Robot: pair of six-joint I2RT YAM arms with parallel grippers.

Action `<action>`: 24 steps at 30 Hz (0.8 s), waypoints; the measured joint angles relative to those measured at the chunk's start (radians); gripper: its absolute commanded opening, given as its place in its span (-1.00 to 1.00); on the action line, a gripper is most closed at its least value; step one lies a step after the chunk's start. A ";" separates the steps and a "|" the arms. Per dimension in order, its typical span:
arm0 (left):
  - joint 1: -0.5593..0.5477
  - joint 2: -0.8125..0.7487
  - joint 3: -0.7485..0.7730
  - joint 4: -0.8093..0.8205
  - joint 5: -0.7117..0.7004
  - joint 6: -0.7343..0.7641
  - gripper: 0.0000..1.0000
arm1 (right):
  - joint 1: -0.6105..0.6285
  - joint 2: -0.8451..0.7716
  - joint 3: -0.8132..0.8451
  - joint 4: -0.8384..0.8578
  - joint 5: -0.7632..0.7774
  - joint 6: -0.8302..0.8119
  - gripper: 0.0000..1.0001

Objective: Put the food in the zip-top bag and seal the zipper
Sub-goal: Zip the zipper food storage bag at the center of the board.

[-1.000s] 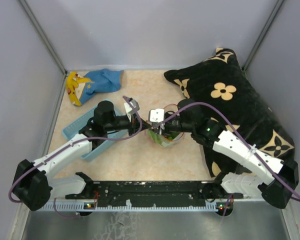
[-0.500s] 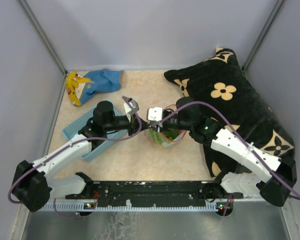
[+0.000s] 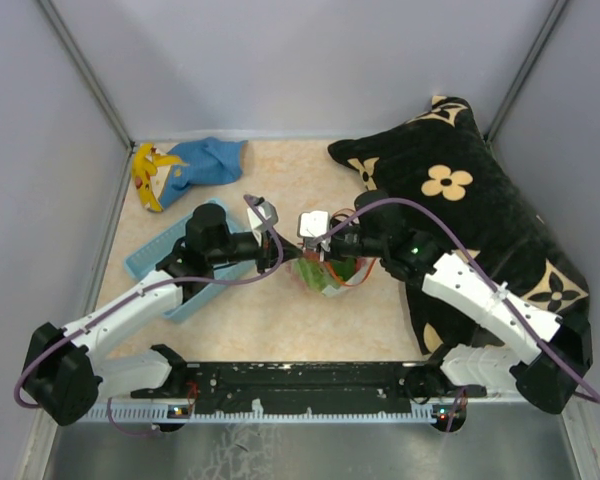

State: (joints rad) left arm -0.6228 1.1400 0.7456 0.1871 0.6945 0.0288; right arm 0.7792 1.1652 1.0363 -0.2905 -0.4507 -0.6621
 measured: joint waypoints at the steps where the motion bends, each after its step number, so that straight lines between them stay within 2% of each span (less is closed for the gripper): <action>1: -0.002 0.000 0.000 0.004 -0.002 0.002 -1.00 | -0.004 -0.005 0.000 -0.007 -0.003 0.000 -1.00; 2: -0.004 0.000 -0.001 0.009 -0.003 0.003 -0.99 | -0.008 -0.011 0.000 -0.015 -0.006 0.000 -1.00; 3: -0.004 0.000 -0.002 0.015 -0.003 0.003 -0.86 | -0.011 -0.015 0.000 -0.019 -0.010 0.000 -1.00; 4: -0.004 0.000 -0.002 0.021 -0.001 0.003 -0.64 | -0.012 -0.020 0.000 -0.021 -0.017 0.002 -1.00; 5: -0.004 0.000 -0.002 0.024 0.001 0.003 -0.55 | -0.014 -0.023 0.000 -0.021 -0.021 0.004 -1.00; 8: -0.004 0.001 -0.002 0.040 0.016 0.005 -0.37 | -0.023 -0.026 0.000 -0.029 -0.032 0.014 -1.00; 13: -0.003 0.027 -0.002 0.078 0.051 0.010 -0.24 | -0.026 -0.026 0.000 -0.034 -0.053 0.031 -1.00; 17: -0.003 0.052 -0.002 0.103 0.075 0.019 -0.28 | -0.026 -0.026 0.000 -0.034 -0.072 0.039 -1.00; 20: -0.003 0.077 0.006 0.116 0.095 0.023 -0.38 | -0.027 -0.025 0.010 -0.040 -0.082 0.045 -1.00; 22: -0.003 0.095 0.013 0.131 0.108 0.024 -0.57 | -0.028 -0.025 0.020 -0.047 -0.086 0.045 -1.00; 24: -0.003 0.109 0.016 0.148 0.127 0.022 -0.88 | -0.028 -0.024 0.026 -0.051 -0.090 0.045 -1.00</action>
State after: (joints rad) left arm -0.6262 1.2495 0.7620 0.3351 0.8211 0.0509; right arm 0.7513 1.1408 1.0618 -0.3416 -0.5404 -0.6167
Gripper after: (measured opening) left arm 0.236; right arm 0.102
